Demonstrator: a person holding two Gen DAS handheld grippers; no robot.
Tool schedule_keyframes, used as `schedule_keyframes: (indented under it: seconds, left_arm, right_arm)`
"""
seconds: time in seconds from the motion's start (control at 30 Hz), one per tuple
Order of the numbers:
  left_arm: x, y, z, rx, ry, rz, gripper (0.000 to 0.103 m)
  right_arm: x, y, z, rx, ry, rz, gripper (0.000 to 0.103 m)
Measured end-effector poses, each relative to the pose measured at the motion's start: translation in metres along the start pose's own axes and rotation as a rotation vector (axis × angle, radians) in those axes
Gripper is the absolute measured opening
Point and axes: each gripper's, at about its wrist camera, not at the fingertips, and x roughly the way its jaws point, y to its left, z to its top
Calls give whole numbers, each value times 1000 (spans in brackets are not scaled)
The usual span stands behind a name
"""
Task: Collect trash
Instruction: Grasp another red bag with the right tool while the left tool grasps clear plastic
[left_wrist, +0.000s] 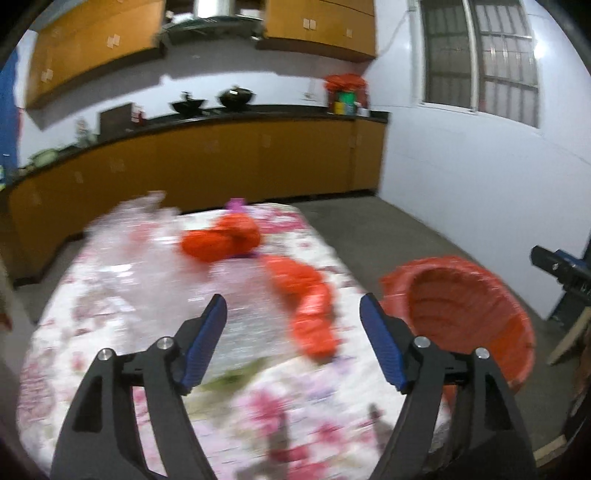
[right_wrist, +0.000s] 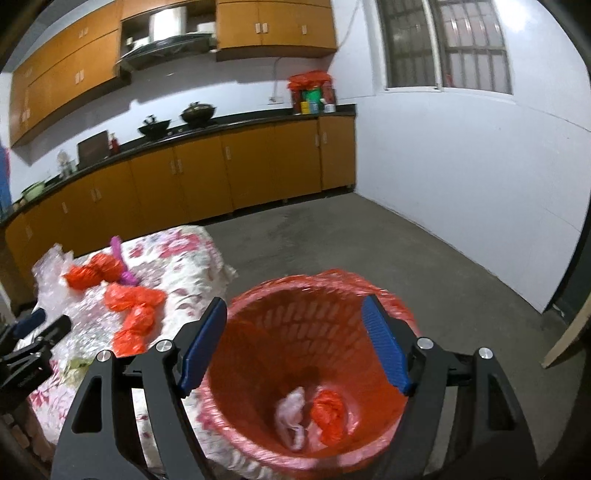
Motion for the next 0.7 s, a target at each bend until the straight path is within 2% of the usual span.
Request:
schedule_keyframes:
  seconds: [0.23, 0.43, 0.57, 0.7]
  left_arm:
    - [-14, 86, -16, -95, 14, 184, 78]
    - [-2, 149, -19, -197, 46, 276, 78]
    - [14, 178, -19, -247, 75, 294, 78]
    - [38, 195, -17, -288, 106, 274, 77]
  right_arm:
    - [7, 51, -10, -64, 32, 79, 78]
    - [26, 95, -11, -94, 53, 143, 81]
    - [52, 126, -12, -112, 89, 194, 80]
    - [92, 150, -17, -91, 173, 234, 69]
